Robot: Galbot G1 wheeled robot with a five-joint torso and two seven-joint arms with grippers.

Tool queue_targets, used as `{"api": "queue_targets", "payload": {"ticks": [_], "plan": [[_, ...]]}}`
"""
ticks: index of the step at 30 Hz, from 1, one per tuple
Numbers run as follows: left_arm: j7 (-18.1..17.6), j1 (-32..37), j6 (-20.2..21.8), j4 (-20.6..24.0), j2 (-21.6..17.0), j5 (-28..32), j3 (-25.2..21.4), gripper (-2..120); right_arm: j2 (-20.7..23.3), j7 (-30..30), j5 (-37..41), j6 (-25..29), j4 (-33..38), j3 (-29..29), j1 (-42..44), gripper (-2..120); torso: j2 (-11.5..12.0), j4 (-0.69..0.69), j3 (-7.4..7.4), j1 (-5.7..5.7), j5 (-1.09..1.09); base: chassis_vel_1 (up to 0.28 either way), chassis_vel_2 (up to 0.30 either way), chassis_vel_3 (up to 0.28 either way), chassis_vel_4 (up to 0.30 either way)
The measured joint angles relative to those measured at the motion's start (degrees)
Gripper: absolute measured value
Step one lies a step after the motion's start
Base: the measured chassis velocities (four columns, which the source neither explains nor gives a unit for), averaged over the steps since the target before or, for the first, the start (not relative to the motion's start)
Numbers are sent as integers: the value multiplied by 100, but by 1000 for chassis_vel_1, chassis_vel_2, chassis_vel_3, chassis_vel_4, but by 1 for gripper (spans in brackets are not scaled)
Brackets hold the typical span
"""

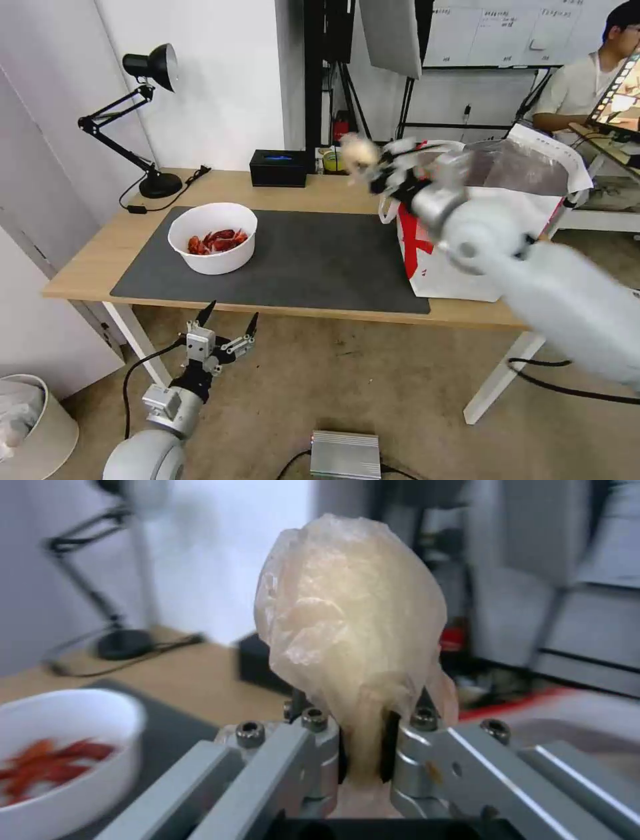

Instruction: Pick up the trash from the table and place it into the takeout bag.

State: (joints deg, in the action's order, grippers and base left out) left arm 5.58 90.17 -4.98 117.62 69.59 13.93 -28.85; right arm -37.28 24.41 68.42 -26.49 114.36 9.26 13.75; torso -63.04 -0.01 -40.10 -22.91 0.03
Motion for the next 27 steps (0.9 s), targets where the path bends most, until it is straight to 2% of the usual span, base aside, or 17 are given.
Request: {"api": "queue_targets", "payload": {"ticks": [5, 8, 13, 18, 21, 24, 25, 27], "plan": [[-2, -18, 19, 44, -2, -5, 136, 100, 672, 316, 263, -179, 41, -690, 339, 6, 0, -1, 0, 0, -1, 0, 0, 0, 0], [-5, -42, 26, 46, -9, -5, 198, 100, 832, 433, 380, -230, -33, -998, 633, 6, 0, -1, 0, 0, -1, 0, 0, 0, 0], [-12, -66, 33, 49, -16, -3, 282, 100, 909, 530, 546, -338, -256, -1381, 1064, 6, 1, 0, -1, 0, -2, 0, 0, 0, 0], [-13, -52, 32, 58, -36, 1, 284, 100, 902, 531, 633, -434, -388, -1520, 1216, 6, 2, 1, -1, 0, -2, 0, 0, 0, 0], [-13, -46, 33, 61, -53, 13, 274, 100, 912, 534, 717, -541, -377, -1610, 1300, 12, 2, 2, 0, 0, -2, 0, 0, 0, 0], [-13, -59, 33, 64, -57, 18, 279, 100, 933, 540, 770, -551, -320, -1694, 1367, 28, 1, 1, 0, 0, -3, 0, 0, 0, 0], [-13, -59, 33, 64, -57, 18, 279, 100, 933, 540, 770, -551, -320, -1694, 1367, 28, 1, 1, 0, 0, -3, 0, 0, 0, 0], [-14, -74, 33, 64, -55, 18, 296, 100, 947, 541, 774, -535, -312, -1719, 1391, 37, 2, 1, -1, 0, -3, 0, 0, 0, 0]]}}
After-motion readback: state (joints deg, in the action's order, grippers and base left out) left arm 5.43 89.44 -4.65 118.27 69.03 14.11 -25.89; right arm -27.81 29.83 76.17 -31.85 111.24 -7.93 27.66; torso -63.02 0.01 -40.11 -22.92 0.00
